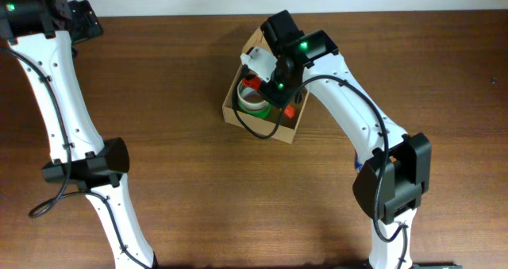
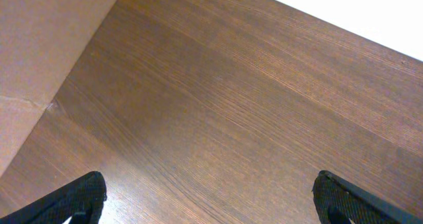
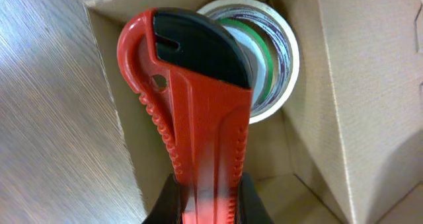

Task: Pack container
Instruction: 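Lower the orange box cutter into the box and release it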

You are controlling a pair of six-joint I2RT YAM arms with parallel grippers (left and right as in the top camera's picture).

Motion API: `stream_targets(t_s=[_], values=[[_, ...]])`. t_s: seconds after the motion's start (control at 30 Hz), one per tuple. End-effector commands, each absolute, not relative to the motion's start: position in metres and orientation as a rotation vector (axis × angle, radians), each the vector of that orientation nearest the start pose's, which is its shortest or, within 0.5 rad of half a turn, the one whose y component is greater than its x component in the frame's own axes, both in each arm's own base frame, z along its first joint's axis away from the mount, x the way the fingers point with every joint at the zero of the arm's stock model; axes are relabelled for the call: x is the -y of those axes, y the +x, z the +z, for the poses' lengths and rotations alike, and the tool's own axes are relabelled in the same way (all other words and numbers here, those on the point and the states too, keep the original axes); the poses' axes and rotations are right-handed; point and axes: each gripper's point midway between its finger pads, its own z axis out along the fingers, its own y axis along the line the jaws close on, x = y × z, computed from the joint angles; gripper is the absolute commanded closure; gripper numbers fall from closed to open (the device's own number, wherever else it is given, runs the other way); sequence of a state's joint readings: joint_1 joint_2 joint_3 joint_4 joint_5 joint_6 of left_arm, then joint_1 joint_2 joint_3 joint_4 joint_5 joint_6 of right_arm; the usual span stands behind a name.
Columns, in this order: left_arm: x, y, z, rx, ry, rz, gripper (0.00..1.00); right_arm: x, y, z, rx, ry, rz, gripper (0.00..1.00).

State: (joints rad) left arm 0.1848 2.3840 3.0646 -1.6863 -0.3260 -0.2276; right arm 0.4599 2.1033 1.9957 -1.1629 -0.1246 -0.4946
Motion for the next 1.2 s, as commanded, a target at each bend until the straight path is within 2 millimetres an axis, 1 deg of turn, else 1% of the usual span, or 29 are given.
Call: stream_targets(t_s=[0.0,0.13,0.27,0.37,0.5,0.6,0.93,1.03,1.17], values=[[-0.146,0.468,0.305,-2.45,-0.634,0.409,0.0,-0.224,0.418,0.141,-2.462,-1.419,0.101,0.96],[-0.146,0.468,0.305,-2.45,-0.634,0.409,0.0,-0.22,0.412,0.138,-2.445,-1.51,0.092,0.96],[-0.146,0.468,0.305,-2.45,-0.634,0.409,0.0,-0.217,0.413,0.133,-2.449,-1.533,0.057,0.96],[-0.146,0.468,0.305,-2.45,-0.634,0.409,0.0,-0.222,0.411,0.125,-2.457,-1.558,0.056,0.96],[-0.146,0.468,0.305,-2.45,-0.634,0.409,0.0,-0.227,0.408,0.111,-2.462,-1.618,-0.041,0.96],[-0.146,0.468,0.305,-2.45,-0.634,0.409,0.0,-0.234,0.408,0.106,-2.458,-1.622,-0.073,0.96],[-0.146,0.468,0.305,-2.45,-0.635,0.409,0.0,-0.238,0.407,0.083,-2.503,-1.63,-0.061,0.96],[-0.146,0.468,0.305,-2.45,-0.634,0.409,0.0,-0.239,0.407,0.08,-2.504,-1.636,-0.06,0.96],[-0.146,0.468,0.305,-2.45,-0.634,0.409,0.0,-0.247,0.405,0.079,-2.487,-1.645,-0.051,0.96]])
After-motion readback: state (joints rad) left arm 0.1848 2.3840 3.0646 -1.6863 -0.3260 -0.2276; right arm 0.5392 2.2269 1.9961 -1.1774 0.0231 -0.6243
